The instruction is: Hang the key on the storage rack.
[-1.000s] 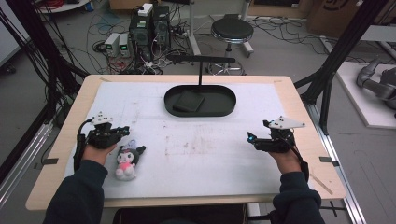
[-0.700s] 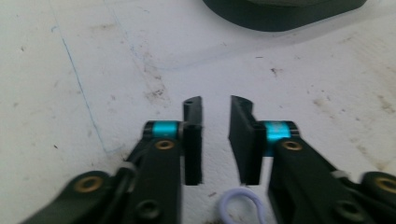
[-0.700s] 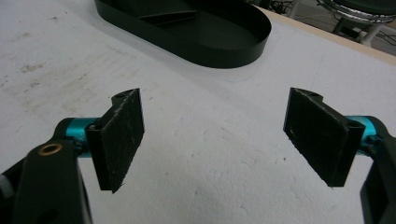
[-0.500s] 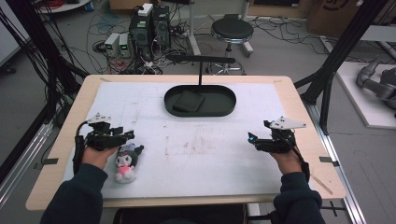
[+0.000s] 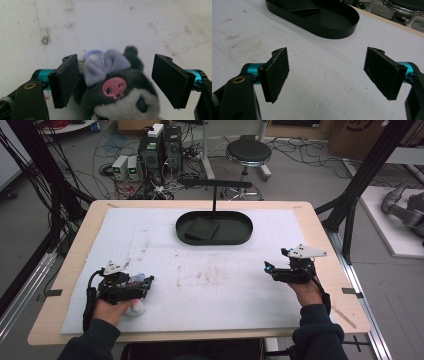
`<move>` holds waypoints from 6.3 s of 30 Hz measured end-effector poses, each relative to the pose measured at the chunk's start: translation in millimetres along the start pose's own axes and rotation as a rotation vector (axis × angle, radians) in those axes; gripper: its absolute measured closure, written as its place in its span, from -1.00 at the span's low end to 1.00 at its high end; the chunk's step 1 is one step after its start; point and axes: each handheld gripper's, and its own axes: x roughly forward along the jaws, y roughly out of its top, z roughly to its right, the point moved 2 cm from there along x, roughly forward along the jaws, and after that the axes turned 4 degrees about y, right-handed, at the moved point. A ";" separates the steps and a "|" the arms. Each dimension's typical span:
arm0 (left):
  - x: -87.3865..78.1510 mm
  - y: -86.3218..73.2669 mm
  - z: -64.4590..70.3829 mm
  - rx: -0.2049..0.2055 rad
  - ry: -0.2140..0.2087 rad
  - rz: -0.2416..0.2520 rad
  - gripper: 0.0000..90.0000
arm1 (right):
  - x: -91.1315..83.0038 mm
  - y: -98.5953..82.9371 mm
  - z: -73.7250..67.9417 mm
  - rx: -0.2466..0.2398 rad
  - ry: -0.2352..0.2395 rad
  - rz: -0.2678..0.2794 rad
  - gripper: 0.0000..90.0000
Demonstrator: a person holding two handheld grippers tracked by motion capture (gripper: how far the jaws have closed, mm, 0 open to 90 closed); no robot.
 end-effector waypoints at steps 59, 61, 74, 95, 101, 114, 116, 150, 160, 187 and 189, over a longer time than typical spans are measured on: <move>4.0 105.6 -16.7 0.023 -0.215 0.207 -0.19 | 0.6 -2.5 2.7 0.008 -0.002 -0.005 -0.54; 2.1 116.3 -16.9 0.016 -0.231 0.233 -0.19 | -0.2 -2.6 3.5 0.013 -0.004 -0.001 -0.54; 20.5 193.0 0.8 0.032 -0.298 0.305 -0.19 | -5.5 -3.2 8.8 0.032 -0.019 0.027 -0.54; 77.2 258.5 21.0 -0.021 -0.343 0.341 -0.19 | -10.0 -8.2 16.0 0.054 -0.017 0.037 -0.54; 87.9 268.2 15.4 -0.056 -0.325 0.360 -0.19 | -9.1 -10.5 16.6 0.058 -0.019 0.027 -0.54; 111.3 236.9 -1.1 -0.089 -0.225 0.304 -0.20 | -8.8 -12.5 14.8 0.053 -0.016 0.017 -0.54; 112.8 232.8 -2.6 -0.081 -0.213 0.293 -0.20 | -8.3 -12.5 14.6 0.045 -0.018 0.016 -0.54; 88.1 172.2 6.8 0.079 -0.167 0.328 -0.47 | -5.0 -11.3 7.2 0.019 0.003 0.009 -0.54; 35.3 136.4 -2.8 0.104 -0.201 0.445 -0.47 | -2.9 -11.7 5.8 0.016 0.006 0.003 -0.54; 9.5 53.6 -14.4 0.132 -0.210 0.438 -0.47 | -1.0 -12.7 -0.2 0.004 -0.020 -0.012 -0.54; 9.4 51.8 -15.6 0.134 -0.208 0.435 -0.47 | -0.7 -13.0 -0.1 0.004 -0.022 -0.011 -0.54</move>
